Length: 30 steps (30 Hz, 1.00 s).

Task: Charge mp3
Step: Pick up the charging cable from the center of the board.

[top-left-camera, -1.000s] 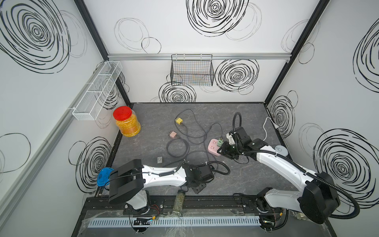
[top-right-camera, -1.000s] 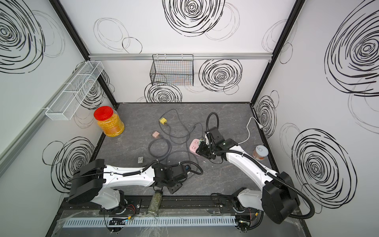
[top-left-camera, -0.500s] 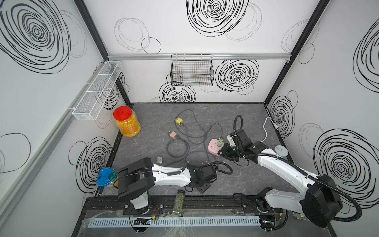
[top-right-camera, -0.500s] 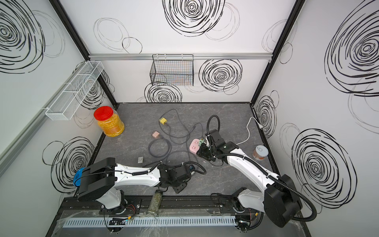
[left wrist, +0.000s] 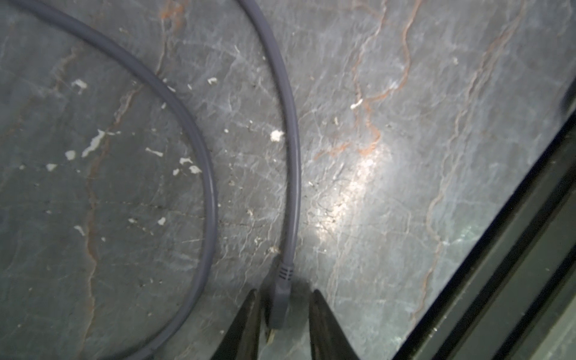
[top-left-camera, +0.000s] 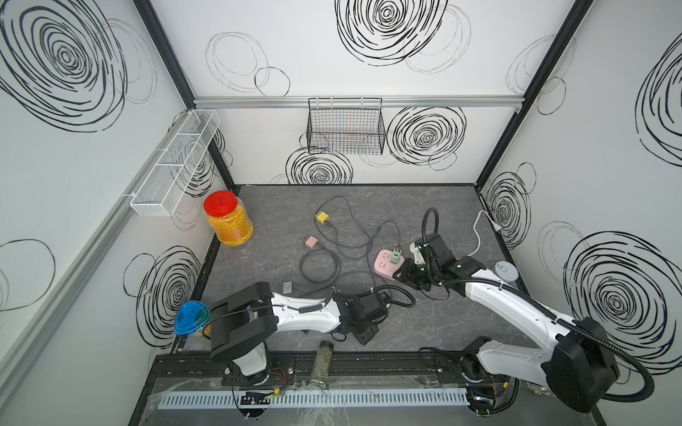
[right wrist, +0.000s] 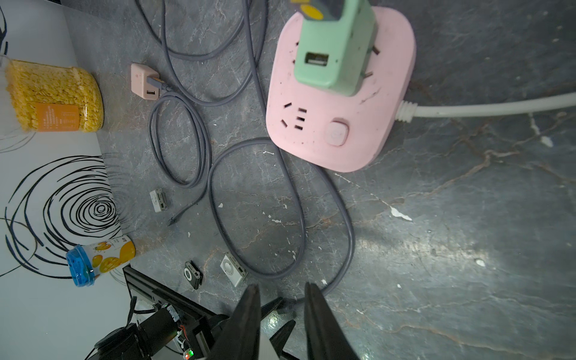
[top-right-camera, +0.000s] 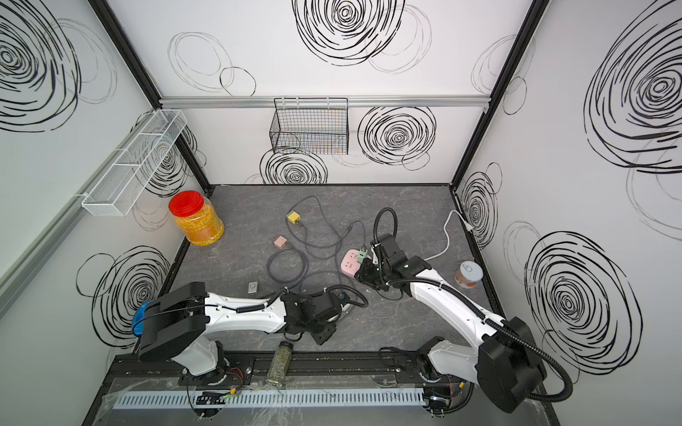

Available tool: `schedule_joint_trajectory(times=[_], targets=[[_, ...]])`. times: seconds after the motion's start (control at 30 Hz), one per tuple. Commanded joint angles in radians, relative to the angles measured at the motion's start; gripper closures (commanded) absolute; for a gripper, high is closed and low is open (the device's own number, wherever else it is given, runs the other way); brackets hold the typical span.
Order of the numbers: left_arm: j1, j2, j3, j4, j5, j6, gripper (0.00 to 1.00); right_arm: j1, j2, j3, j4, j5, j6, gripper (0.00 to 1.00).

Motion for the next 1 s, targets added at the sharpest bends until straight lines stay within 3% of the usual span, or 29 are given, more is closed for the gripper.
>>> schedule_joint_trajectory(times=[0.0, 0.1, 0.17, 0.3, 0.63, 0.8, 0.97], targets=[[0.001, 0.024, -0.07, -0.074, 0.063, -0.032, 0.76, 0.002, -0.023, -0.01, -0.005, 0.017, 0.013, 0.71], [0.005, 0.02, -0.086, -0.052, 0.068, -0.042, 0.91, 0.002, -0.023, -0.008, -0.01, 0.017, 0.008, 0.72], [0.017, 0.013, -0.092, -0.044, 0.082, -0.043, 0.95, 0.002, -0.026, -0.008, -0.01, 0.015, 0.004, 0.72], [0.066, -0.054, -0.089, -0.002, 0.2, -0.042, 0.95, 0.001, -0.069, -0.033, 0.061, -0.044, -0.004, 0.66], [0.303, -0.305, -0.015, 0.062, 0.581, -0.004, 0.96, -0.03, -0.267, -0.11, 0.33, -0.216, 0.001, 0.55], [0.361, -0.321, 0.049, 0.096, 0.63, -0.014, 0.96, -0.033, -0.326, -0.153, 0.525, -0.278, 0.045, 0.53], [0.471, -0.321, -0.006, 0.366, 0.754, -0.189, 0.97, -0.035, -0.342, -0.139, 0.611, -0.235, 0.085, 0.53]])
